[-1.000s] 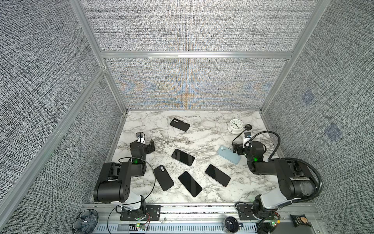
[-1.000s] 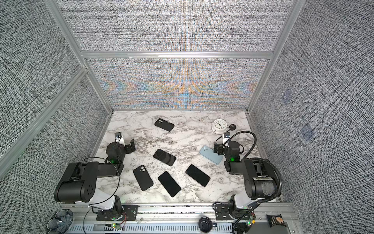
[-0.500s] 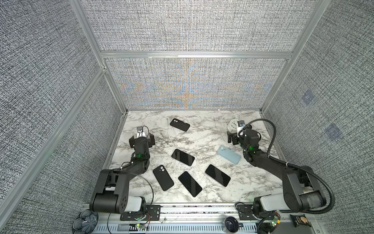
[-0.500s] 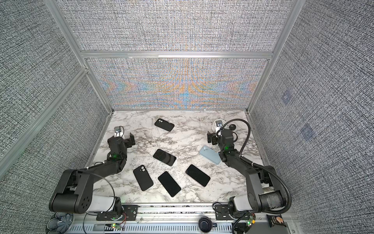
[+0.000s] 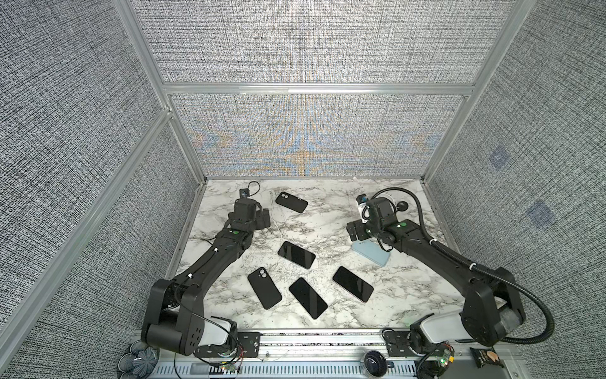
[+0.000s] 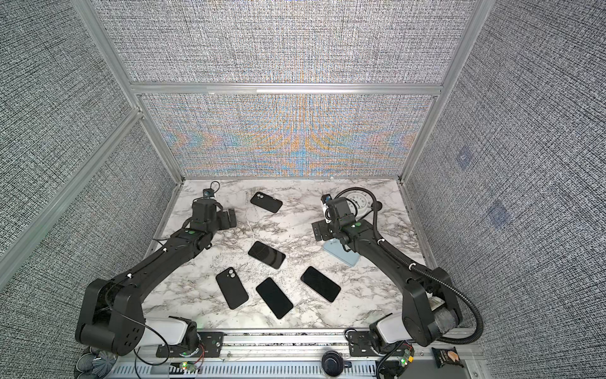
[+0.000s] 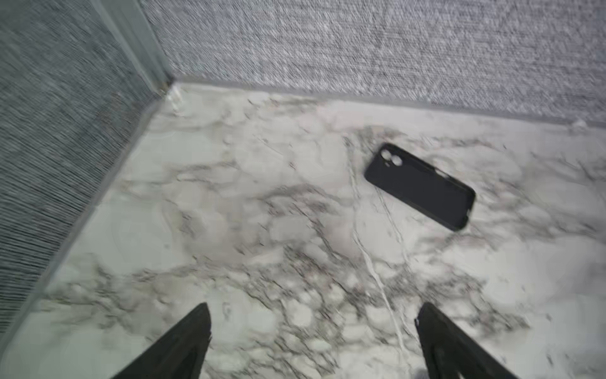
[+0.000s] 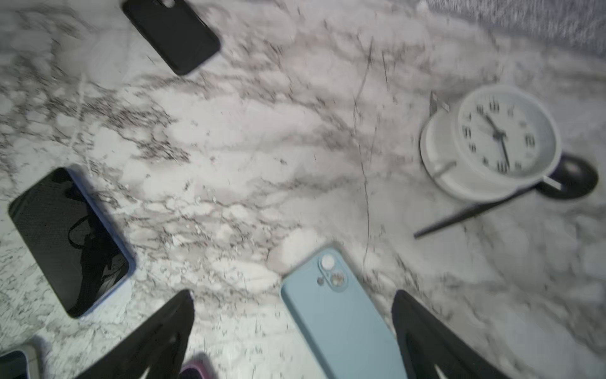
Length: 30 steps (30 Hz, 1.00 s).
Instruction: Put the phone into the phone case
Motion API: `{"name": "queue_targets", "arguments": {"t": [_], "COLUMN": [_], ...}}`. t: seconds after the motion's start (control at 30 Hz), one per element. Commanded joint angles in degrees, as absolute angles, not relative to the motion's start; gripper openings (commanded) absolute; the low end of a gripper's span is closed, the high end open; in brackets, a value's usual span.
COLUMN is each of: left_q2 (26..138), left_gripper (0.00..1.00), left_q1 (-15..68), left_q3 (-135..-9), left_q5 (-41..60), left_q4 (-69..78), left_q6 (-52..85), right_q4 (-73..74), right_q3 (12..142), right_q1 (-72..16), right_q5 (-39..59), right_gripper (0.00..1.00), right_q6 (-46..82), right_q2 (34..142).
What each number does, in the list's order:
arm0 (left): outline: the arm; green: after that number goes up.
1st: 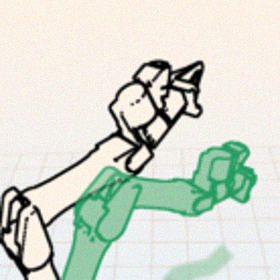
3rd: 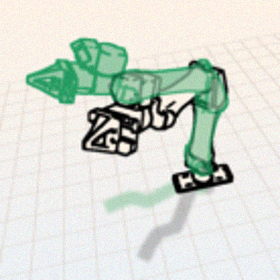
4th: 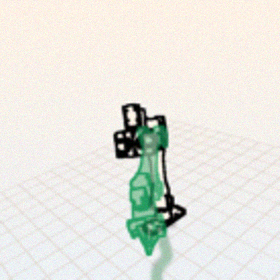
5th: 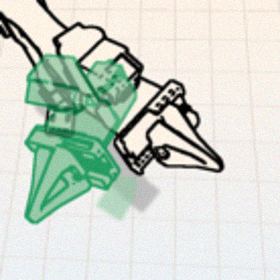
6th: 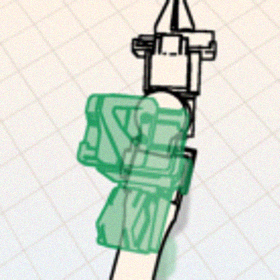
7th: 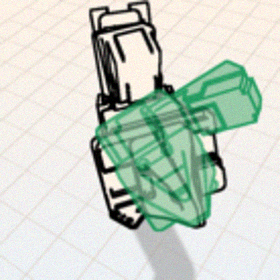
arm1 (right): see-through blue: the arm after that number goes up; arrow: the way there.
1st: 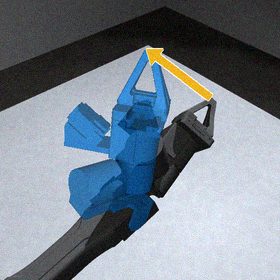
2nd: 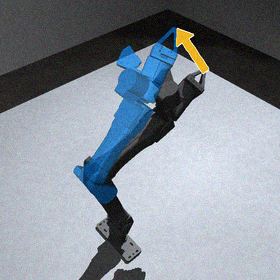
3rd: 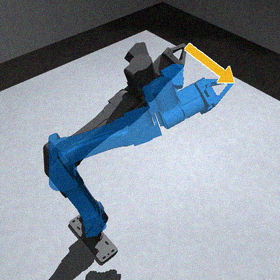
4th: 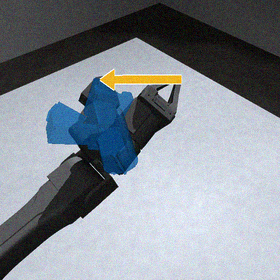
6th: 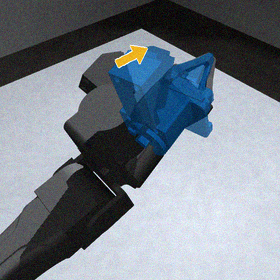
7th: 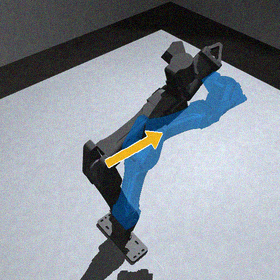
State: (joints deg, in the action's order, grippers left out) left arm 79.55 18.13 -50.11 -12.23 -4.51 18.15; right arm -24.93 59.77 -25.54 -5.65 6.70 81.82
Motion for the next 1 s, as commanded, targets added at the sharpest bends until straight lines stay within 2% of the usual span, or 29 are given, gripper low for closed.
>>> {"name": "queue_targets", "arguments": {"t": [0.0,0.13,0.37,0.57,0.97], "left_q2": [81.04,82.12,83.15,86.92,88.72], "left_gripper": [0.95,0.95,0.94,0.91,0.91], "left_q1": [20.63,24.25,28.29,30.37,31.37], "left_q3": [-50.25,-50.29,-49.70,-51.96,-50.82], "left_q5": [-4.11,-1.67,1.16,2.81,2.99], "left_q4": [-9.09,-8.97,-6.18,-6.89,-2.79], "left_q6": [24.48,26.47,27.37,28.32,29.26], "right_q4": [-37.67,-38.46,-32.28,-26.11,-23.12], "right_q3": [58.18,52.94,44.94,41.52,42.09], "right_q1": [-25.65,-23.96,-11.88,-4.62,-2.85], "right_q5": [-4.79,-3.52,3.99,8.62,11.27], "right_gripper": [0.93,0.93,0.93,0.92,0.70], "right_q6": [15.45,20.24,24.64,27.05,24.98], "right_q2": [80.33,77.71,73.40,76.20,83.83]}}
